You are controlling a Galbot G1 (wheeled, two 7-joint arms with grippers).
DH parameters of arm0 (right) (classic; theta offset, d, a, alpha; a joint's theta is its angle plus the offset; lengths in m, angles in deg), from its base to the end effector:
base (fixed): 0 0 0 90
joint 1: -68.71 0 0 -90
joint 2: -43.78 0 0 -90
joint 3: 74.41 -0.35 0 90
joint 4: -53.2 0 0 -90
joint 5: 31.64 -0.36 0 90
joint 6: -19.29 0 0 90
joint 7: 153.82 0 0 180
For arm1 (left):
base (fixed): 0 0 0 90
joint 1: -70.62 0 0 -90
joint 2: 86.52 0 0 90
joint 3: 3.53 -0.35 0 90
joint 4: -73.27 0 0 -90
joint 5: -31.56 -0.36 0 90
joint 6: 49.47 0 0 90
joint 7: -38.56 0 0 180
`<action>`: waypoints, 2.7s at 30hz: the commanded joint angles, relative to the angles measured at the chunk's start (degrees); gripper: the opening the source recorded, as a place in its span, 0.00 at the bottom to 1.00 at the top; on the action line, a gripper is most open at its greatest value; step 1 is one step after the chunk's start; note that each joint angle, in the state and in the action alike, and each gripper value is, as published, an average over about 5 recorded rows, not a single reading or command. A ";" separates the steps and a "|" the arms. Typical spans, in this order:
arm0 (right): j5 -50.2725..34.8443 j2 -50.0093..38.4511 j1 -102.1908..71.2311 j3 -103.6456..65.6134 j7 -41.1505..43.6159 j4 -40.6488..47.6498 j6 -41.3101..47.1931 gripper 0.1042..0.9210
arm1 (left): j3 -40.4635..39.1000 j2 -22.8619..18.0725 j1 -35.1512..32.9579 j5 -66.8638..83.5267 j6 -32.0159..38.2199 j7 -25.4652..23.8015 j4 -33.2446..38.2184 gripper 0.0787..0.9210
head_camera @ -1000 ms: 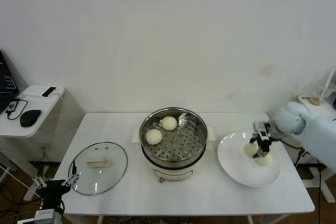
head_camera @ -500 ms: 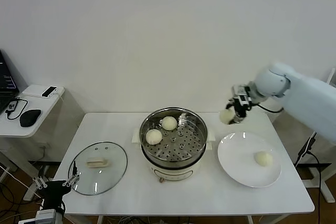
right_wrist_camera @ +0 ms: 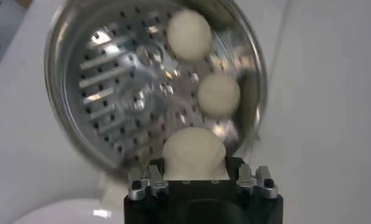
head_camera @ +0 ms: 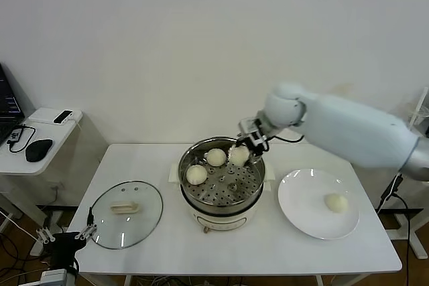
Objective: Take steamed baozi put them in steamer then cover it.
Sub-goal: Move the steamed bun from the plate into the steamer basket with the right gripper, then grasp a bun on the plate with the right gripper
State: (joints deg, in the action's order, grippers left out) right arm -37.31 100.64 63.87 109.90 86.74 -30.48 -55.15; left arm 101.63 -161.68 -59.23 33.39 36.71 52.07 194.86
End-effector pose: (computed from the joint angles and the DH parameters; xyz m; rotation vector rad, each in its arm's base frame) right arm 0.5172 0.0858 -0.0708 1.6435 -1.2767 1.7649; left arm 0.1404 0.1189 -0.2937 0.4615 -2.9276 -0.5200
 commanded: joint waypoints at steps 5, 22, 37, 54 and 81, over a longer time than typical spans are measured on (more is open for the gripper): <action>7.44 6.00 -0.97 6.06 -1.51 -1.36 -10.32 0.62 | 0.76 -0.37 -0.19 0.14 0.03 0.00 0.20 0.88; 8.76 7.00 -0.29 8.01 -0.99 -4.20 -15.02 0.63 | 1.17 -0.30 0.25 0.68 0.22 0.11 -0.68 0.88; 7.67 4.98 0.30 7.92 -0.40 -6.09 -14.39 0.73 | 1.19 -0.35 0.21 0.77 0.30 0.14 -0.76 0.88; 2.16 -6.77 2.78 -1.29 1.49 -3.44 -5.73 0.88 | 0.33 0.97 1.53 0.82 0.25 0.08 -2.00 0.88; 16.21 -37.90 -30.76 -29.66 5.76 -2.70 -1.29 0.88 | -2.93 5.56 4.13 6.61 -1.86 -2.16 -3.73 0.88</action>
State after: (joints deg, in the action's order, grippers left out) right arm -25.98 69.65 48.85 93.59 92.05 -34.87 -56.35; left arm 99.02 -156.77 -55.24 38.91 34.97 50.13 191.34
